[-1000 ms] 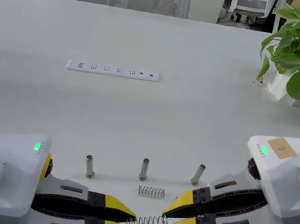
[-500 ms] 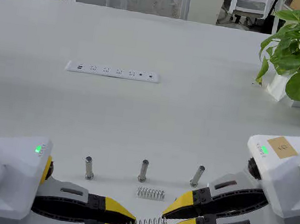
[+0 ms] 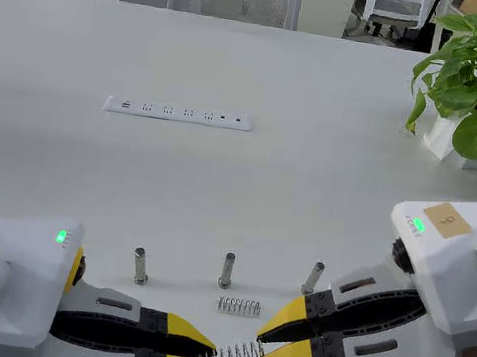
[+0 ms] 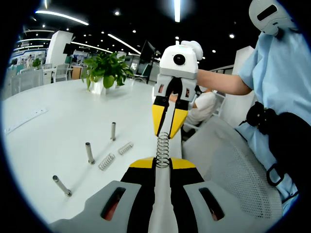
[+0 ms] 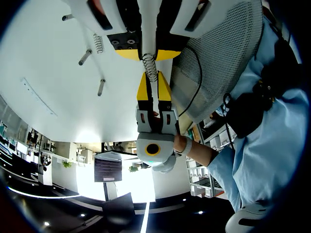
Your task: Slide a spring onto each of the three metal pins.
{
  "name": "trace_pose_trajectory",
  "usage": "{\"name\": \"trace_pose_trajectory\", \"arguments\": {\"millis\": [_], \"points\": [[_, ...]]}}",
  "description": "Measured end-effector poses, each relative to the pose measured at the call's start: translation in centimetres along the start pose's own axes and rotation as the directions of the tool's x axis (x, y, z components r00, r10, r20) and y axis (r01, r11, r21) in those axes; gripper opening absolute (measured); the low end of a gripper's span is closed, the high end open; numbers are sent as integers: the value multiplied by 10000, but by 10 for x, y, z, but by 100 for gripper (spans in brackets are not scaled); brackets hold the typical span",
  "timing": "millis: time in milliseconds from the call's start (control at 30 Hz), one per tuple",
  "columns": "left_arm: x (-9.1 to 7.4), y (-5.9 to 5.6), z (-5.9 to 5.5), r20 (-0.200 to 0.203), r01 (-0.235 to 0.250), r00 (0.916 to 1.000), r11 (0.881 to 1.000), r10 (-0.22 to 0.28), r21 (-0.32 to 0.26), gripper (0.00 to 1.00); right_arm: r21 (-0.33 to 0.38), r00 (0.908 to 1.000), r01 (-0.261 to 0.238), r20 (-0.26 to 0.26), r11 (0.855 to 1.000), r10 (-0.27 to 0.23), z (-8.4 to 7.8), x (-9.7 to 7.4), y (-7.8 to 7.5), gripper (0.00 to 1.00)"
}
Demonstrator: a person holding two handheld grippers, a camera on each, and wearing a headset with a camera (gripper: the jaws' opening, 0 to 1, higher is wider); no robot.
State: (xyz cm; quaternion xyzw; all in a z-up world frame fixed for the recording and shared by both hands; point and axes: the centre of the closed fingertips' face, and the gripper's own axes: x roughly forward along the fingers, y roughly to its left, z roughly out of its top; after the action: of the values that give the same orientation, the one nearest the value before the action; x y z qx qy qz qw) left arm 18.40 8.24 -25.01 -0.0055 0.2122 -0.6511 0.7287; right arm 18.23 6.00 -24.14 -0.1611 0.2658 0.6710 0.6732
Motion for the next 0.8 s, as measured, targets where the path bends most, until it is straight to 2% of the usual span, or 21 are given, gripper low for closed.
{"name": "trace_pose_trajectory", "arguments": {"millis": [100, 233, 333, 800], "points": [[0, 0, 1, 45, -12, 10000, 10000, 12, 13, 7, 47, 10000, 11, -8, 10000, -11, -2, 1, -1, 6], [0, 0, 3, 98, -9, 10000, 10000, 9, 9, 7, -6, 9999, 95, -133, 10000, -95, -5, 2, -2, 13], [0, -1, 3, 105, -3, 9999, 10000, 2, 1, 7, 26, 10000, 50, -41, 10000, -50, -4, 2, -1, 7], [1, 0, 0, -5, -22, 10000, 10000, 22, -4, 7, -28, 10000, -23, 65, 10000, 23, 3, 2, -1, 7]]}}
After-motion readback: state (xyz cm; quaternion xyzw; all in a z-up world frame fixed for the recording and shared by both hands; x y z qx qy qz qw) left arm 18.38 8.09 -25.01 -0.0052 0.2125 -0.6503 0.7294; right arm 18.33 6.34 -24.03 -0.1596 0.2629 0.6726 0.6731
